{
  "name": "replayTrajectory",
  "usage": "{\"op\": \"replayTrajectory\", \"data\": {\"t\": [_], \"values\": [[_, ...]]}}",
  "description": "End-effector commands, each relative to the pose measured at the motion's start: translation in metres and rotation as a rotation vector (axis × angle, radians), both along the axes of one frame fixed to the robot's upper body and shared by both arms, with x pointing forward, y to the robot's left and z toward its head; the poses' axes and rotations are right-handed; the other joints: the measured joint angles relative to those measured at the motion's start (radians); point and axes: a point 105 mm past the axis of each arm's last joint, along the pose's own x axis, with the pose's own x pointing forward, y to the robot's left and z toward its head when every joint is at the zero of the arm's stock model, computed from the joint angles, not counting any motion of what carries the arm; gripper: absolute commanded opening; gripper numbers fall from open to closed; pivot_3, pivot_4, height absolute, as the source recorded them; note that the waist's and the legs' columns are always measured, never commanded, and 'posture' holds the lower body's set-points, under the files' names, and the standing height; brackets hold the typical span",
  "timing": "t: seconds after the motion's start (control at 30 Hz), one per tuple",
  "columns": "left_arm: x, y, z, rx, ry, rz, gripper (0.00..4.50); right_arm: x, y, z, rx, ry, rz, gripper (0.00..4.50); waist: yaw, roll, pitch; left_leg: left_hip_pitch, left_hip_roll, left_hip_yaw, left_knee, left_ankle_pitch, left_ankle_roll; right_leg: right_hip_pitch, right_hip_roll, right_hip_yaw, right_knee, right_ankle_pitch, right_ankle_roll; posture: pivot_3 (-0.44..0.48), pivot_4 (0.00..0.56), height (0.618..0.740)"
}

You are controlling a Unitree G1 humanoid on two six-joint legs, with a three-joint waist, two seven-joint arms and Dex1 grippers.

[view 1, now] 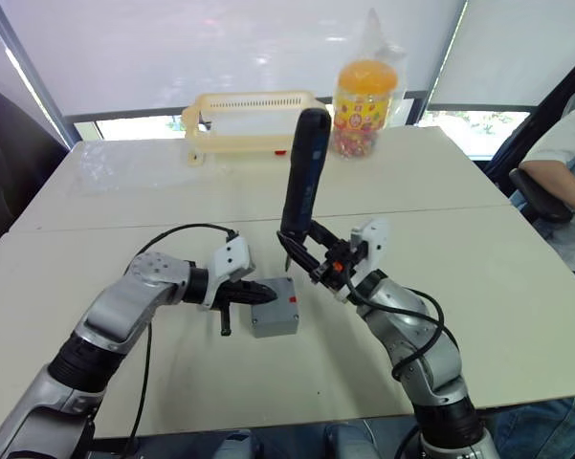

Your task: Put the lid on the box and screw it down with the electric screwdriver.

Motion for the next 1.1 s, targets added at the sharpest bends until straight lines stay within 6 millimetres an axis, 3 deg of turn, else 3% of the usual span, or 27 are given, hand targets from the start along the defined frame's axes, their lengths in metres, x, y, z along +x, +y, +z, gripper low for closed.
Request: {"op": "replayTrajectory", "data": {"t": [0.03,1.1], "values": [[-0.002,0.001,-0.015,0.038,0.046,0.007,0.00,-0.008,-0.001,0.020,0.034,-0.079,0.008,1.75,0.000,0.000,0.000,0.000,0.000,0.000,0.000,0.000,0.000,0.000,0.000,0.000,0.000,0.000,0.000,0.000,0.150,0.740],[-0.002,-0.001,-0.015,0.036,0.043,0.006,0.00,-0.002,-0.003,-0.004,-0.013,-0.035,-0.013,1.75,0.000,0.000,0.000,0.000,0.000,0.000,0.000,0.000,0.000,0.000,0.000,0.000,0.000,0.000,0.000,0.000,0.150,0.740]]}}
